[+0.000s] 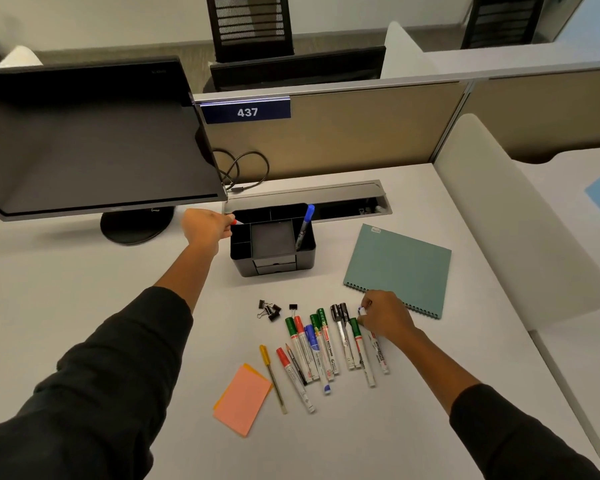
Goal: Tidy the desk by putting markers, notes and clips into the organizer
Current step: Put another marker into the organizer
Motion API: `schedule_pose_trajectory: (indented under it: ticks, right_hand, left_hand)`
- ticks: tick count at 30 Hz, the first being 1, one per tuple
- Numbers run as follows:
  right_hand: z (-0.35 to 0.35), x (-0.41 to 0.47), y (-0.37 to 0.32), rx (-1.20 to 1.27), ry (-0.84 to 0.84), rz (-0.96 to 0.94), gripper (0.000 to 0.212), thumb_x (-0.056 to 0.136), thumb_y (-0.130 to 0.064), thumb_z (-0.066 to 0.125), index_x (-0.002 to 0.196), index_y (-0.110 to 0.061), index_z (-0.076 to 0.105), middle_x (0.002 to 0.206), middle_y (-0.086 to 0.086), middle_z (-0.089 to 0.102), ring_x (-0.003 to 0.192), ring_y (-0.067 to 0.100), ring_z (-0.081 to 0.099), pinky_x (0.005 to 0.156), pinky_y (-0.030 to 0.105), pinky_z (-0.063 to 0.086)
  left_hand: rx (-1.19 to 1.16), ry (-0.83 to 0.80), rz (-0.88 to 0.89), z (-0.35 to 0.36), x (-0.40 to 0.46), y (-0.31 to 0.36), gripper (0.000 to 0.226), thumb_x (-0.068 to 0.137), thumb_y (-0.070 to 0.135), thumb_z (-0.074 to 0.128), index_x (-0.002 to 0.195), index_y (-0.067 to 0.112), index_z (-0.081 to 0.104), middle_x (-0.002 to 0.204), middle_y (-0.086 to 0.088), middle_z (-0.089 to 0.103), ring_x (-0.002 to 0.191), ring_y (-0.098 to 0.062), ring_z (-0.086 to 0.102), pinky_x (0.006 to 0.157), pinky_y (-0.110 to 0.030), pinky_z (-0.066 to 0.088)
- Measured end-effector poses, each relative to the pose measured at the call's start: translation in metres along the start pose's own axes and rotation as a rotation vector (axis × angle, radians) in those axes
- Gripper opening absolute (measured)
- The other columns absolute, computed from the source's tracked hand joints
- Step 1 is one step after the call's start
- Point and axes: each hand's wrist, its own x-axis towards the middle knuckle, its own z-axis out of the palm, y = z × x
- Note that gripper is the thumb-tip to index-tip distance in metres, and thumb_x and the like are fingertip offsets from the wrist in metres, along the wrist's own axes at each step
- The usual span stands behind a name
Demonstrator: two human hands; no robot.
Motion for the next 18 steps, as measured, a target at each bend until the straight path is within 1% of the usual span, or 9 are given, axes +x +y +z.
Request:
schedule_pose_trajectory:
  ticks: [3,5,8,10,12,13,15,16,18]
  right_hand:
    - [0.001,0.0,-0.001,0.005,0.001,0.011,0.021,0.079,-0.022,0.085,0.09,-0.019,0.067,0.084,-0.004,0.067,0.07,0.01,0.061,0.059,0.023,0.048]
    - [0.001,0.001,-0.001,0.004,0.002,0.017,0.021,0.078,-0.022,0.084,0.09,-0.019,0.067,0.083,-0.004,0.066,0.07,0.01,0.061,0.06,0.024,0.05]
    - [0.001,0.0,-0.002,0.006,0.006,0.019,0.021,0.079,-0.02,0.084,0.091,-0.019,0.066,0.084,-0.004,0.065,0.07,0.01,0.06,0.06,0.023,0.049]
    - [0.002,0.0,-0.002,0.009,0.01,0.021,0.021,0.079,-0.019,0.083,0.09,-0.02,0.065,0.083,-0.004,0.065,0.07,0.01,0.06,0.058,0.022,0.047]
    - [0.001,-0.001,-0.003,0.016,0.013,0.019,0.022,0.079,-0.018,0.083,0.089,-0.02,0.064,0.083,-0.004,0.065,0.069,0.01,0.06,0.057,0.022,0.046]
    - [0.0,-0.002,-0.002,0.02,0.012,0.018,0.022,0.079,-0.017,0.083,0.09,-0.02,0.063,0.082,-0.004,0.064,0.068,0.01,0.06,0.055,0.022,0.045]
    - [-0.004,-0.003,-0.002,0.022,0.012,0.01,0.023,0.078,-0.014,0.081,0.091,-0.019,0.062,0.082,-0.003,0.064,0.067,0.011,0.059,0.053,0.023,0.044]
    - [-0.005,-0.004,-0.002,0.022,0.015,0.006,0.024,0.078,-0.012,0.08,0.092,-0.018,0.061,0.083,-0.002,0.064,0.068,0.013,0.059,0.053,0.023,0.044]
    - [-0.009,-0.005,-0.003,0.013,0.019,0.005,0.03,0.077,-0.011,0.079,0.098,-0.017,0.059,0.087,-0.002,0.062,0.073,0.016,0.06,0.053,0.022,0.041]
  left_hand:
    - [0.003,0.005,0.052,0.003,0.002,-0.005,0.022,0.088,0.031,0.079,0.084,0.01,0.075,0.088,-0.006,0.075,0.089,-0.02,0.076,0.093,-0.037,0.06]
    - [-0.01,0.029,0.091,0.003,0.003,-0.009,0.024,0.087,0.03,0.079,0.094,0.007,0.078,0.095,-0.009,0.077,0.086,-0.019,0.077,0.09,-0.038,0.062]
    - [-0.017,0.062,0.145,0.003,-0.004,-0.015,0.019,0.087,0.027,0.08,0.086,0.009,0.074,0.092,-0.012,0.077,0.079,-0.022,0.077,0.085,-0.042,0.063]
    - [-0.02,0.114,0.197,0.004,-0.012,-0.023,0.024,0.085,0.027,0.082,0.095,0.008,0.071,0.092,-0.012,0.075,0.076,-0.025,0.076,0.082,-0.044,0.063]
    - [0.015,0.176,0.306,0.006,-0.033,-0.035,0.029,0.085,0.028,0.081,0.104,0.01,0.07,0.091,-0.006,0.073,0.079,-0.024,0.073,0.079,-0.039,0.062]
    - [0.013,0.187,0.367,0.008,-0.047,-0.043,0.026,0.086,0.026,0.08,0.104,0.011,0.07,0.091,-0.003,0.071,0.081,-0.021,0.071,0.077,-0.031,0.059]
    - [-0.02,0.152,0.456,0.013,-0.084,-0.063,0.019,0.089,0.021,0.075,0.104,0.011,0.07,0.088,0.002,0.07,0.079,-0.013,0.066,0.073,-0.018,0.051]
    - [-0.031,0.112,0.489,0.015,-0.103,-0.075,0.014,0.091,0.02,0.073,0.102,0.012,0.07,0.085,0.003,0.07,0.075,-0.011,0.066,0.069,-0.017,0.051]
    - [0.001,0.013,0.526,0.022,-0.13,-0.108,0.006,0.092,0.02,0.071,0.095,0.015,0.07,0.081,0.004,0.071,0.069,-0.01,0.068,0.063,-0.023,0.056]
